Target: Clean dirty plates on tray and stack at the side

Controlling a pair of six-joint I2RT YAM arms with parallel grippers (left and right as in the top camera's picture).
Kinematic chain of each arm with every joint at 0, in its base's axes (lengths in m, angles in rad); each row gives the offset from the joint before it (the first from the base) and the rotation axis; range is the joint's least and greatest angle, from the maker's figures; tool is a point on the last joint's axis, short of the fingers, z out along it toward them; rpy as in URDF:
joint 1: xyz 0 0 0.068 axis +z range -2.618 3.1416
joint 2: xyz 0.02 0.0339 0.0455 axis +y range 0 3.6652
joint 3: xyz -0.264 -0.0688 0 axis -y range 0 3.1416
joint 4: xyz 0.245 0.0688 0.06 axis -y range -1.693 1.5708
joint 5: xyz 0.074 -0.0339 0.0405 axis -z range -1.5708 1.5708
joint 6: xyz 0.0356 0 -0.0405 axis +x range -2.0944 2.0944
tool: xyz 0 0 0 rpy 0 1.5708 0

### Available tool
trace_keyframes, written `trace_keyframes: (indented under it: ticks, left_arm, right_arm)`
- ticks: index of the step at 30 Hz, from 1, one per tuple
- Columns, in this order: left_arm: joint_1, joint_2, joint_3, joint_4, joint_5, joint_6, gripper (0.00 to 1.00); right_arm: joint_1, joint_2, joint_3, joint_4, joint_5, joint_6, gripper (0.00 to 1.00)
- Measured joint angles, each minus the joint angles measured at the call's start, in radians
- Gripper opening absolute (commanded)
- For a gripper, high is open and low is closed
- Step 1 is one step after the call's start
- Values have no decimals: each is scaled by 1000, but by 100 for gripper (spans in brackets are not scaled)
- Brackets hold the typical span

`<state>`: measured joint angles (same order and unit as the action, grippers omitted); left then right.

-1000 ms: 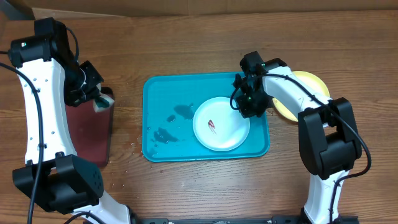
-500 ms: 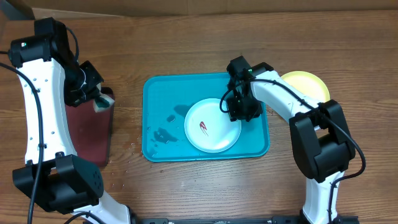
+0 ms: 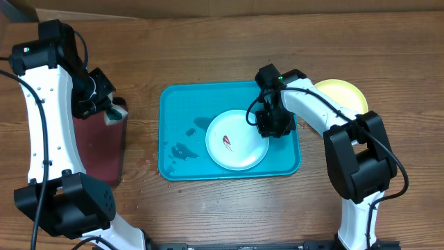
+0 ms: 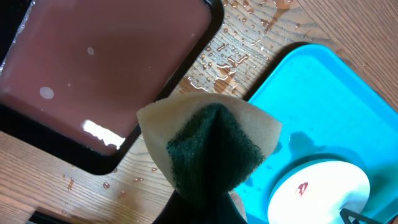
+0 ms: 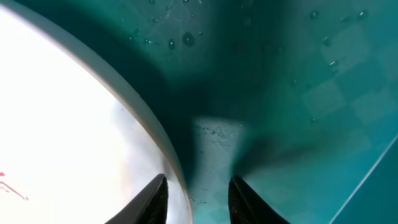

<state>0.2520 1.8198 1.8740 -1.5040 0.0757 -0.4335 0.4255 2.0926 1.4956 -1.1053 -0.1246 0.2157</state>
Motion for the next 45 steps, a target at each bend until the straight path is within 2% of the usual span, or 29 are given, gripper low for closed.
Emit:
trace_keyframes:
  ticks: [3, 6, 14, 21, 26, 31, 35, 45]
  left_arm:
    - [-3, 0, 0, 0, 1, 0, 4]
    - [-3, 0, 0, 2, 25, 21, 4]
    - [-40, 0, 0, 12, 100, 79, 4]
    - [-175, 0, -57, 70, 116, 103, 4]
    - [-298, 2, -193, 194, 135, 117, 4]
    - [-384, 2, -344, 357, 245, 173, 4]
    - [-439, 2, -443, 464, 292, 169, 4]
    - [-462, 2, -633, 695, 317, 83, 4]
  right_arm:
    - [0, 1, 0, 3, -2, 6, 11]
    - [0, 5, 0, 8, -7, 26, 4]
    - [1, 7, 0, 59, -67, 84, 4]
    - [22, 16, 0, 119, -109, 130, 4]
    - [82, 31, 6, 190, -124, 179, 4]
    - [140, 52, 18, 263, -154, 214, 4]
    - [157, 60, 23, 272, -174, 225, 4]
    - [156, 61, 23, 275, -179, 229, 4]
